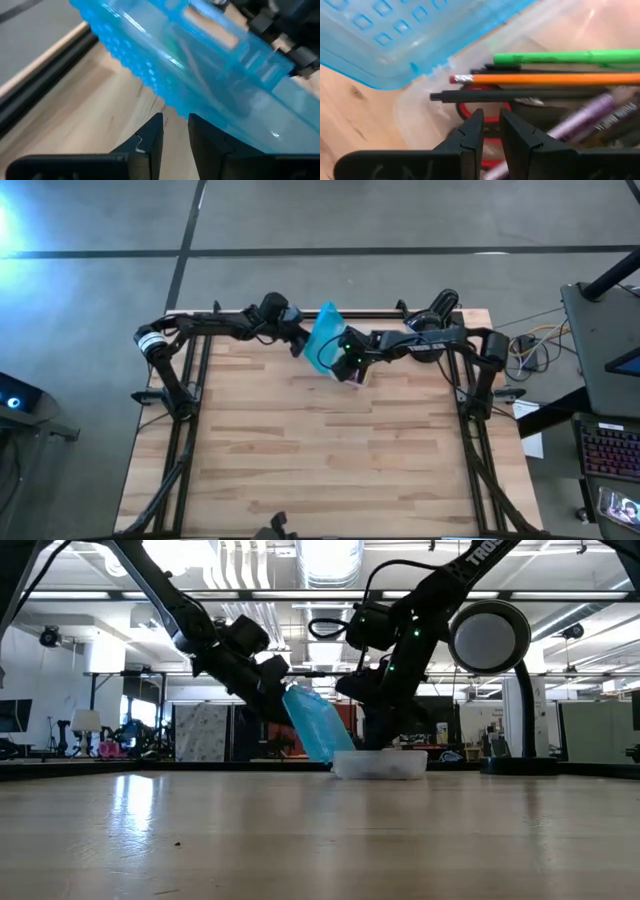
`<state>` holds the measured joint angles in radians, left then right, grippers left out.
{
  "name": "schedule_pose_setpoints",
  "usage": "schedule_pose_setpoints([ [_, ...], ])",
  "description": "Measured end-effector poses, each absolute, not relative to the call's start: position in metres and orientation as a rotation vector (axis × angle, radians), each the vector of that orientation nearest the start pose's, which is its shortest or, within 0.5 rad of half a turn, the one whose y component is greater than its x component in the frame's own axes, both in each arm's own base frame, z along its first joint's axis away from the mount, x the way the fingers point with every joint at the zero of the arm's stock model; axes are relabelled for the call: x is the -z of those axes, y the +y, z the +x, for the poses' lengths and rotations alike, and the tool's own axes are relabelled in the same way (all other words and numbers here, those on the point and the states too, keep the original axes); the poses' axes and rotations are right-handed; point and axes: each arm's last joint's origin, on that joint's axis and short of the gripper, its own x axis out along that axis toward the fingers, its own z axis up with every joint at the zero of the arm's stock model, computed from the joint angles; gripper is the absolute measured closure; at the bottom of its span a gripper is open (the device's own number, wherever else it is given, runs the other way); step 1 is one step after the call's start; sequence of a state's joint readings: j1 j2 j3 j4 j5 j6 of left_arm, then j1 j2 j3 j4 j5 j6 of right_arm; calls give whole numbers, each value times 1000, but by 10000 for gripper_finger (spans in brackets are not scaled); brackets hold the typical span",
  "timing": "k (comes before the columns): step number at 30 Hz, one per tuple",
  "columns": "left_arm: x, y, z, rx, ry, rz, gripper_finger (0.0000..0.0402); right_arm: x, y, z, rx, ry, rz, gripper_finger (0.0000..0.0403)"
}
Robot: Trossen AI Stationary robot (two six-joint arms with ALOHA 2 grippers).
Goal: Pick & place school supplies into a supply box
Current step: Close the blue supply box
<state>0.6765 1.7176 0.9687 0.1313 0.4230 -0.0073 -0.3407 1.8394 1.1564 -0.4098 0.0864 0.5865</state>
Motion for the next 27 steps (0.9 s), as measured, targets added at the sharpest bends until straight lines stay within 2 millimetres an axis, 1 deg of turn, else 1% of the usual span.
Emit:
schedule_pose_setpoints([
  [3,-193,215,288,-240,509,-322,326,-171,-122,336,719,968,637,348],
  [9,-196,215,289,-239,503,-316,326,-201,-119,321,761,937,565,348],
  [11,-196,214,290,-235,503,-315,326,-213,-117,314,760,936,528,348],
  [14,-196,210,293,-223,504,-311,326,-226,-110,299,787,989,489,348],
  [16,-196,208,295,-216,505,-309,326,-227,-103,288,802,1027,464,348],
  [18,-196,206,296,-209,504,-306,326,-221,-93,278,804,1055,469,348],
  [23,-196,204,297,-205,505,-305,326,-209,-65,258,816,1053,513,348],
  [27,-196,204,298,-205,505,-305,326,-192,-48,244,851,1084,473,348],
])
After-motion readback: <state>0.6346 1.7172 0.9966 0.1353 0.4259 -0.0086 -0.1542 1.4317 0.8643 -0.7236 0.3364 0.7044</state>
